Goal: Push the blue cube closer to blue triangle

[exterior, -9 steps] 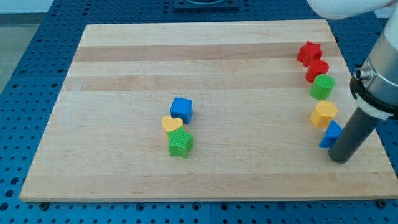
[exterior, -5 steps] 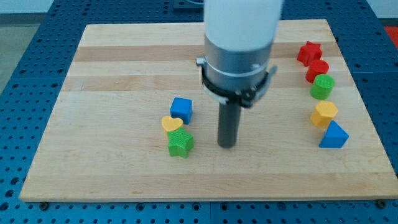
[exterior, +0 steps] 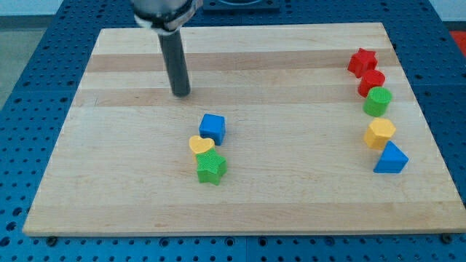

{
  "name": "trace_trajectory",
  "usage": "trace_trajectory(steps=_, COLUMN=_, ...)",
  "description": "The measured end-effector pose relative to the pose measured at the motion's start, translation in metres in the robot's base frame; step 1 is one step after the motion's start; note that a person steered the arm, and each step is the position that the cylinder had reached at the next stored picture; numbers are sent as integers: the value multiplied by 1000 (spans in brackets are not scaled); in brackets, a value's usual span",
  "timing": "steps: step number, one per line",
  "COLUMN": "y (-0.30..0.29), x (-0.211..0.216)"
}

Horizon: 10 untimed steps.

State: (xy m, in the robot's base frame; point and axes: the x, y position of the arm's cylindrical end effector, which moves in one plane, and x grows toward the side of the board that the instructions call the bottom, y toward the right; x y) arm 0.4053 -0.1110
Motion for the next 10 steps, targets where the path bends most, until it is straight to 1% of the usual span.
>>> trace_trajectory(steps=1, y=2, x=50)
trace_trajectory(steps=2, y=14, x=50)
trace_trajectory(steps=3, y=50, x=50)
trace_trajectory(steps=4, y=90, x=64)
trace_trajectory(steps=6, y=183, x=117)
trace_trajectory(steps=7, y=220, x=126)
trace_trajectory(steps=8, y=237, x=126)
trace_trajectory(steps=10, y=241, x=128)
